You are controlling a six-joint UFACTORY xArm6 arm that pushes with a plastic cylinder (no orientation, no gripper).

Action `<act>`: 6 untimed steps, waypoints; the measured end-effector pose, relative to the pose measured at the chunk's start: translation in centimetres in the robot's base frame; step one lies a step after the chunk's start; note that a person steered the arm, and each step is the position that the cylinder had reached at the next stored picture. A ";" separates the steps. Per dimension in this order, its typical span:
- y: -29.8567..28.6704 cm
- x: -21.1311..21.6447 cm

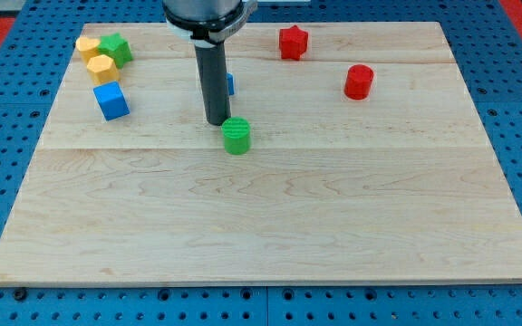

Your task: Push the red circle towards the top right side of the board

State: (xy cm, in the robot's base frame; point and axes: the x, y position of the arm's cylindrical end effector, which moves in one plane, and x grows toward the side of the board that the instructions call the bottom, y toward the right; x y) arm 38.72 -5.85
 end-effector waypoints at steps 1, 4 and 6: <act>6.4 -0.1; 17.1 -5.9; 21.1 -4.1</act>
